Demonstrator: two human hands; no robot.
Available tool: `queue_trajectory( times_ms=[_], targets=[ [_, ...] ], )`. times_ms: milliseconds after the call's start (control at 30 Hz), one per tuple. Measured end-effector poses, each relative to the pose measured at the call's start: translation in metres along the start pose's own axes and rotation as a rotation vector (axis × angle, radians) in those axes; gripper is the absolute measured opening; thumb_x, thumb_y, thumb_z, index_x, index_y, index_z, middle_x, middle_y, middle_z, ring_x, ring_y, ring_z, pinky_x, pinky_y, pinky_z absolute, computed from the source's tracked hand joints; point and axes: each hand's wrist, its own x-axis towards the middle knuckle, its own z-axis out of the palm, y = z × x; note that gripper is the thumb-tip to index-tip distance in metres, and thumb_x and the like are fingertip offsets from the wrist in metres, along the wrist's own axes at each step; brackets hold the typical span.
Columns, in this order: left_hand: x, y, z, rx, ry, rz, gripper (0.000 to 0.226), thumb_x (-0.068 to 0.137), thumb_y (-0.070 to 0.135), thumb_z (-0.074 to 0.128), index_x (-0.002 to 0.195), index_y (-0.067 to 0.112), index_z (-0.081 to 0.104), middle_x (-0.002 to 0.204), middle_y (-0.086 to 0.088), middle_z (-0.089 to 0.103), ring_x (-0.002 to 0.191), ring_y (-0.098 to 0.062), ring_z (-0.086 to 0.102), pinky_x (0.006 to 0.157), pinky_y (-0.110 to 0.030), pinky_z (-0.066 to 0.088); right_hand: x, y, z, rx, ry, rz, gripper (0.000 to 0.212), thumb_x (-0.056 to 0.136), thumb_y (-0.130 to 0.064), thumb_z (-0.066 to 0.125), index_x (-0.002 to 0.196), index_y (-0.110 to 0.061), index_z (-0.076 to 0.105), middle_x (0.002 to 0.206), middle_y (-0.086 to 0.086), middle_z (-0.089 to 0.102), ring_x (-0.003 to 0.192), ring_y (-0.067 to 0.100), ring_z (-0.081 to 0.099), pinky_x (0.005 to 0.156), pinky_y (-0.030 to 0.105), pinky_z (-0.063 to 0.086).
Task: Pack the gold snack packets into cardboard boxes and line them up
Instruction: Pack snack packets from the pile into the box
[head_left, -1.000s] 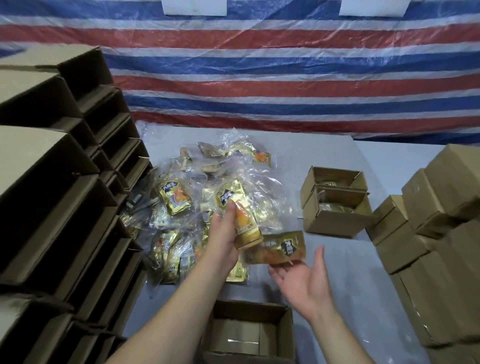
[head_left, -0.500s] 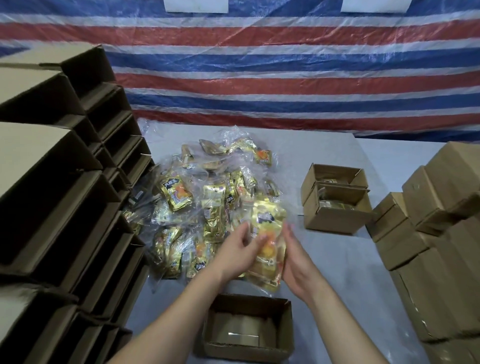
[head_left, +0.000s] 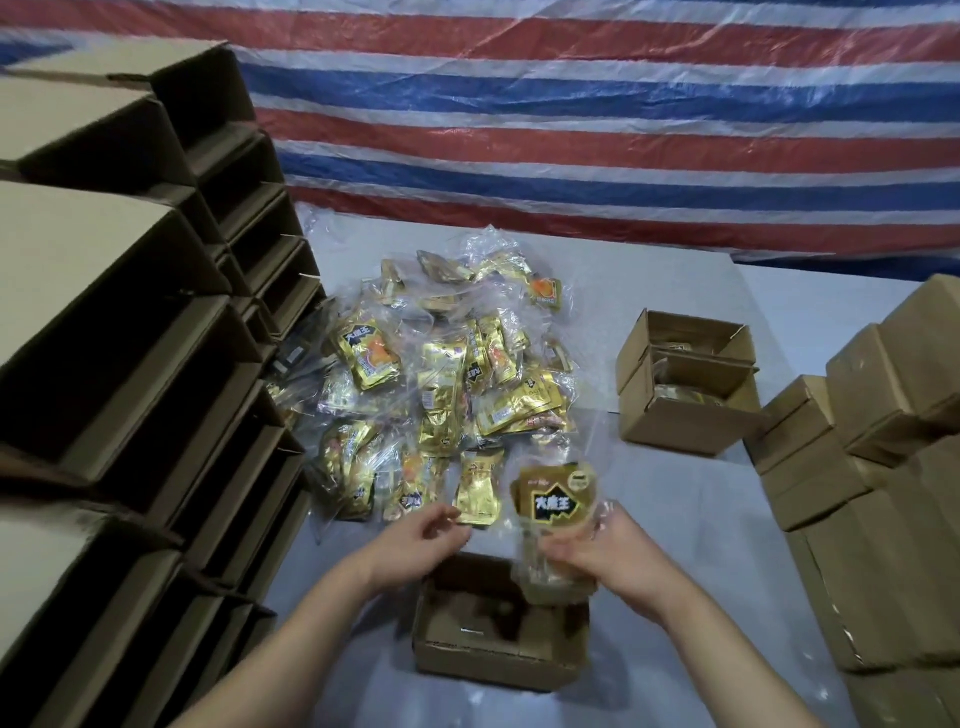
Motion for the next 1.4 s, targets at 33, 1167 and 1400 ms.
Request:
queue_trajectory(
  times_ms=[33,1167,1400],
  targets=[
    [0.0,-0.013,0.004,0.032,-0.036,-0.028,0.036,0.097,0.035,0.056,0.128,0.015,0.056,0.123,-0.004,0.062,0.109,-0.011,0.058,0.1,-0.029,0.047,-0.001,-0.002,0.004,-0.11,-0.11,0.019,0.031,0.069,-0.023,0.088,0.096,-0.023,0.074,0.094,-0.003,0.077,0.089,0.011,0.072,0.077,0.021,0.054],
    [0.001,-0.047,0.042,-0.089,0.159,0.078,0.014,0.098,0.037,0.053,0.091,0.03,0.064,0.082,0.012,0.065,0.082,-0.003,0.06,0.077,-0.024,0.048,0.052,0.085,0.085,-1.086,-0.597,0.464,0.042,0.097,-0.031,0.044,0.133,-0.012,0.054,0.134,0.016,0.057,0.121,0.032,0.054,0.101,0.035,0.041],
    [0.003,-0.046,0.039,-0.072,0.143,0.065,0.017,0.098,0.038,0.053,0.089,0.032,0.065,0.079,0.016,0.065,0.076,0.002,0.058,0.072,-0.019,0.047,0.057,0.073,0.102,-1.18,-0.615,0.431,0.052,0.093,-0.013,0.052,0.144,-0.013,0.043,0.134,0.019,0.056,0.119,0.037,0.056,0.096,0.039,0.044]
  ],
)
